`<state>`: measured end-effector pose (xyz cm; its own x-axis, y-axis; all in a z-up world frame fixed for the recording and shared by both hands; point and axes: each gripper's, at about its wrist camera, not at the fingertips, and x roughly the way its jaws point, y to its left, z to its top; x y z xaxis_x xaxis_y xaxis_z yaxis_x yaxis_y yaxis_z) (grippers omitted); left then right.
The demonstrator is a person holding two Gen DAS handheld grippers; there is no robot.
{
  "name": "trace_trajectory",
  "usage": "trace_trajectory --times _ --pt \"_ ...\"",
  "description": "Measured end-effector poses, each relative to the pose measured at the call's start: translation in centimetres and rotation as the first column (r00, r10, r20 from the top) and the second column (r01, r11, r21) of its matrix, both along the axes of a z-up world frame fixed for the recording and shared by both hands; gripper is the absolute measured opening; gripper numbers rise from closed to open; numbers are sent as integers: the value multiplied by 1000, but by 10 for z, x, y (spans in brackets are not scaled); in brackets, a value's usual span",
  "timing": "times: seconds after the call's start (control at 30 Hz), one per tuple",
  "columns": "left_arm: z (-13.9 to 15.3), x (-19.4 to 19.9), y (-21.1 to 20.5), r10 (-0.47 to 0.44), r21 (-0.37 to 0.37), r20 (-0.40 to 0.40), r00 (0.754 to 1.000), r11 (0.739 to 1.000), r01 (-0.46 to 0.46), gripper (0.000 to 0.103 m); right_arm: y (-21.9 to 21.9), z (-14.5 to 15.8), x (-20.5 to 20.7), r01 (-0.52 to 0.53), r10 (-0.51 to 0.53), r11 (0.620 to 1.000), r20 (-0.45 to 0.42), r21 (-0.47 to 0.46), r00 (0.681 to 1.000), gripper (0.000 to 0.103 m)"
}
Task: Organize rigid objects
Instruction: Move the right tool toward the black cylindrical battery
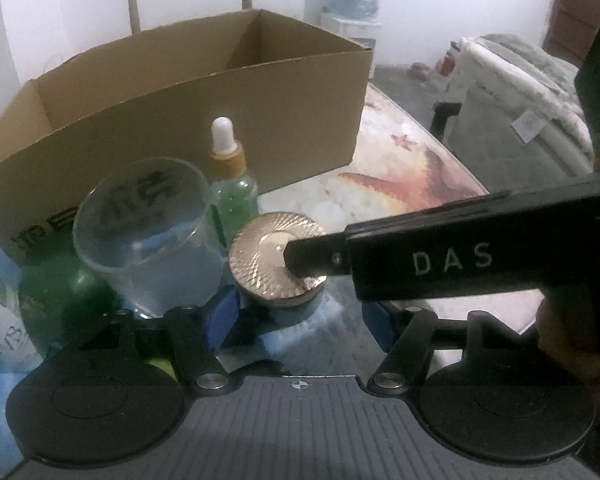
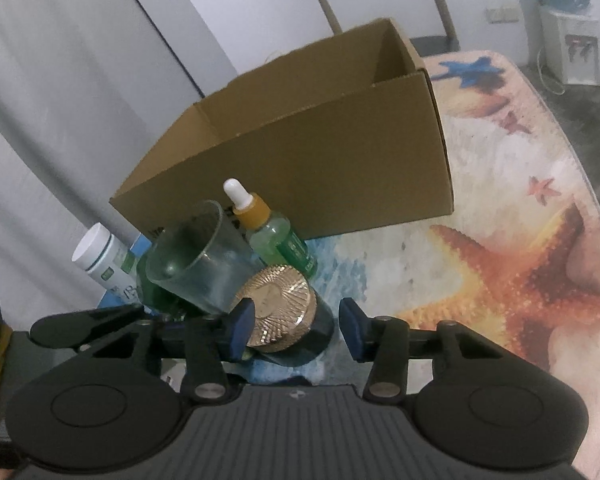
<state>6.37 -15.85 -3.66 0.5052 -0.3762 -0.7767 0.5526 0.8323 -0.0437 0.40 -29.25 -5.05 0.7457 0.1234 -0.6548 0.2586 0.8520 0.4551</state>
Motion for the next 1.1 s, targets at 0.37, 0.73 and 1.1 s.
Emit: trace_trajectory --times 0.37,0.73,1.1 --pt "0 6 -28 -44 -66 3 999 997 44 68 -27 -6 -8 24 -24 999 -3 25 1000 48" --pt "23 -30 18 13 2 62 998 1000 -13 70 -38 23 -47 157 -155 987 55 -33 986 48" --pt "10 -26 47 74 3 -16 997 997 -74 64 29 1 2 -98 98 995 -36 0 995 44"
